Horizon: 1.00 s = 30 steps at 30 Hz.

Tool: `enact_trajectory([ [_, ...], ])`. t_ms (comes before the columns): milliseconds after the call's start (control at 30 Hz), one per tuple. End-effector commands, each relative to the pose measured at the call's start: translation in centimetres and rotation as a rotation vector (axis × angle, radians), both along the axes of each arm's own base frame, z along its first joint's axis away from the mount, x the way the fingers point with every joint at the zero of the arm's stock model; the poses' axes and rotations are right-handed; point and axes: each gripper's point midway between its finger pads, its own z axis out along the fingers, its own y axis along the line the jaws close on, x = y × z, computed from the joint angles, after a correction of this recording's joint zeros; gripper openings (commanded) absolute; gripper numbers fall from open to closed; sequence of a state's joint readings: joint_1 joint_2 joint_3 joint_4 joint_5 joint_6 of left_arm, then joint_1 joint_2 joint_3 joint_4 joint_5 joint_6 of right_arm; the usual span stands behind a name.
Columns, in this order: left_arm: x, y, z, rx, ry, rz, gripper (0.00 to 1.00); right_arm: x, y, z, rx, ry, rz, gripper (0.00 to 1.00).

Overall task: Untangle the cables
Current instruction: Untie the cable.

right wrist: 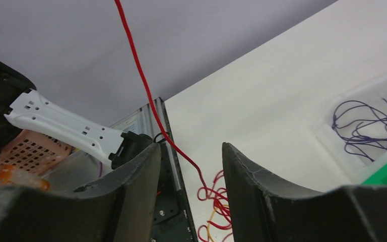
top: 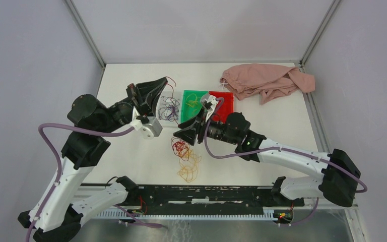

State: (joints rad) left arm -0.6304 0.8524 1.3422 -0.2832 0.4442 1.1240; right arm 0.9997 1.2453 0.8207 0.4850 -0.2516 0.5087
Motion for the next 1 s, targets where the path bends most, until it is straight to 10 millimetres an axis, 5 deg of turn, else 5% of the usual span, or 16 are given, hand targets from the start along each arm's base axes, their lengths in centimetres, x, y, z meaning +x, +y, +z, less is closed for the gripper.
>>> enact_trajectory([
  [0, -0.1, 0.7, 0.5, -0.019, -0.013, 0.031, 0.03, -1.5, 1.4, 3.2, 0.117, -0.037, 0.115, 0.48],
  [100, -0.1, 0.7, 0.5, -0.022, -0.008, 0.029, 0.03, -0.7, 1.9, 2.5, 0.083, -0.015, 0.092, 0.11],
  [167, -0.2, 0.9, 0.4, -0.040, 0.024, 0.031, 0.05, -0.3, 2.1, 2.7, 0.075, -0.003, 0.074, 0.01],
  [267, 0.1, 1.2, -1.5, -0.086, 0.197, 0.044, 0.21, 0.1, 1.8, 3.7, 0.093, -0.006, 0.045, 0.00],
  [367, -0.2, 1.0, -5.8, -0.124, 0.513, 0.052, 0.42, 0.2, 1.0, 5.1, 0.119, -0.020, 0.013, 0.00],
  [567, -5.4, -0.3, -13.6, -0.011, 0.873, -0.113, 0.65, -0.2, -0.3, 6.4, 0.163, -0.036, -0.009, 0.00],
  [800, -7.0, -0.6, -17.9, -0.023, 1.064, -0.134, 0.65, -0.3, -0.7, 7.3, 0.188, -0.040, -0.014, 0.00],
  [967, -6.4, -1.7, -18.8, -0.093, 1.160, -0.150, 0.61, -0.6, -0.5, 8.5, 0.232, -0.034, 0.007, 0.00],
])
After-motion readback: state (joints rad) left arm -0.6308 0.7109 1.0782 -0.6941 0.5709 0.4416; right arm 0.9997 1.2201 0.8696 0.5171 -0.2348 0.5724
